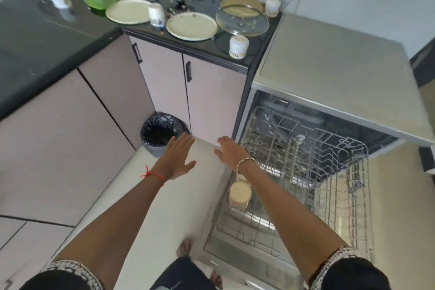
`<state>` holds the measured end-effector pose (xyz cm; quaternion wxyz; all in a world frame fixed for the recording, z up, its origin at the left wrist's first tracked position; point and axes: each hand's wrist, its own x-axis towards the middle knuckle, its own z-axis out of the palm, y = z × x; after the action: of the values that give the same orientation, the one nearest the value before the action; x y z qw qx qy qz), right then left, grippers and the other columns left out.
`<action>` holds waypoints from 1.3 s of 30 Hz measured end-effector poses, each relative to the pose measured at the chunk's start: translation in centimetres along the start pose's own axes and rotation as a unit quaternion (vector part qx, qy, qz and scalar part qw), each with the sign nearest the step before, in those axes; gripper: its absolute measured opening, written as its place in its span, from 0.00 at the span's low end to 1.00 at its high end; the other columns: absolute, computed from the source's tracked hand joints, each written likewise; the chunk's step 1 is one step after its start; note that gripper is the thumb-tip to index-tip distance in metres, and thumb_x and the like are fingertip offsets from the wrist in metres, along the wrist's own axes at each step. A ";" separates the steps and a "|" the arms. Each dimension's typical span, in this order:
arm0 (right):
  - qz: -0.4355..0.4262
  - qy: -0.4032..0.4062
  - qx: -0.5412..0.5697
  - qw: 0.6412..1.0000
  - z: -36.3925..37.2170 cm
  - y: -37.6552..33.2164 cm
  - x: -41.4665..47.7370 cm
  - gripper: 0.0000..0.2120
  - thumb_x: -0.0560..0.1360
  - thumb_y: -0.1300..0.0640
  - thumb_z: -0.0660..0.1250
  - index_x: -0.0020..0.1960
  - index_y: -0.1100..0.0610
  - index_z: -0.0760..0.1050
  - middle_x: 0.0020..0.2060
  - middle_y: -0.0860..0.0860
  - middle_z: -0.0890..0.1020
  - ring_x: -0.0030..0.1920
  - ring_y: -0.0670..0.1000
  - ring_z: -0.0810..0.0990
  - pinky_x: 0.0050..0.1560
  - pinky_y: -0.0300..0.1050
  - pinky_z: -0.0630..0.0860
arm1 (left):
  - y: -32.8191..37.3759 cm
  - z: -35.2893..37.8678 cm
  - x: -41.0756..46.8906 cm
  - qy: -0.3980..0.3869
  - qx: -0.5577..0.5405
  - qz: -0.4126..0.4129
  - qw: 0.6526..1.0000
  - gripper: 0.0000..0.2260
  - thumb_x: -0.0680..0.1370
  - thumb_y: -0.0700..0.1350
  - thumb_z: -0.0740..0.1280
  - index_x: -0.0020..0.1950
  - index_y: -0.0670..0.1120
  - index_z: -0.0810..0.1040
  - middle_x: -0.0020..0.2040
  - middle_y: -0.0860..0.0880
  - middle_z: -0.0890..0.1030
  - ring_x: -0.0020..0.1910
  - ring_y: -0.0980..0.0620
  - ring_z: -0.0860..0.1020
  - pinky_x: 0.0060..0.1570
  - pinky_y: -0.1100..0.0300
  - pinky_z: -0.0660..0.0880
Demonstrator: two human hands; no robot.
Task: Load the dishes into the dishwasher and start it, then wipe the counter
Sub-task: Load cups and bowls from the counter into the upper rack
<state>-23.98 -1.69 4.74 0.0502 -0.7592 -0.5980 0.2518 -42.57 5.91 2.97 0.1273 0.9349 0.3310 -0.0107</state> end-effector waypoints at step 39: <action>-0.149 0.147 -0.024 0.977 -19.2 -26.3 47.4 0.16 0.80 0.57 0.58 0.63 0.65 0.69 0.60 0.58 0.73 0.61 0.56 0.72 0.61 0.48 0.70 | -45.6 -21.0 24.0 0.129 0.023 -0.127 0.983 0.30 0.78 0.53 0.61 0.76 0.43 0.55 0.76 0.49 0.57 0.76 0.50 0.48 0.73 0.53 0.40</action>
<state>-31.20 54.23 16.03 0.1567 -0.6911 -0.6965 0.1128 -53.50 59.98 10.24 0.0592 0.8814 0.4606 0.0863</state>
